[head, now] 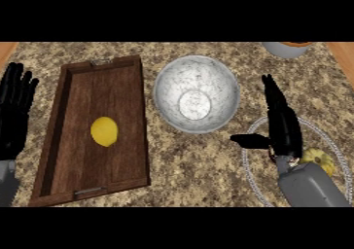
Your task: Pick the squash from the placemat and place it in the bowl
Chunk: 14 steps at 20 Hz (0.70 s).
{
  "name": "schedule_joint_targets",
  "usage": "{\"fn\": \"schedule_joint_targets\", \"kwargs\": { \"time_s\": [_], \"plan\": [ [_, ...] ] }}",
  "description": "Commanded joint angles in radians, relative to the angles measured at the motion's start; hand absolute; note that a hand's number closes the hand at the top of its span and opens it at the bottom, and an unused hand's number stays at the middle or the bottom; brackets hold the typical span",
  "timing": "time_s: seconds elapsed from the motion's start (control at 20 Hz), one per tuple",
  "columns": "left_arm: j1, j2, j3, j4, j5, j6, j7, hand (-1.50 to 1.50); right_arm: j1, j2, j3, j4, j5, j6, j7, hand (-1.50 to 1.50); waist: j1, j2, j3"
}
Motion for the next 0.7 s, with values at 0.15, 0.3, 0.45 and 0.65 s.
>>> {"fn": "schedule_joint_targets", "kwargs": {
  "time_s": [0.15,0.3,0.45,0.65],
  "plan": [
    [-0.059,0.023,0.038,0.093,0.016,-0.061,-0.005,0.00,-0.069,-0.064,0.110,-0.121,0.303,0.231,0.425,-1.50,-0.017,-0.007,0.000],
    [-0.015,0.017,0.049,0.063,0.021,-0.068,-0.034,0.00,-0.126,-0.078,0.116,-0.226,0.336,0.431,0.631,-1.50,-0.011,-0.015,-0.001],
    [-0.034,0.002,0.031,0.071,0.004,-0.046,-0.012,0.00,-0.194,-0.091,0.081,-0.298,0.250,0.669,0.778,-1.50,-0.015,-0.014,0.000],
    [-0.033,-0.007,0.033,0.086,-0.001,-0.056,-0.037,0.00,-0.216,-0.065,0.059,-0.268,0.120,0.897,0.894,-1.50,-0.008,-0.008,0.000]
  ]
}}
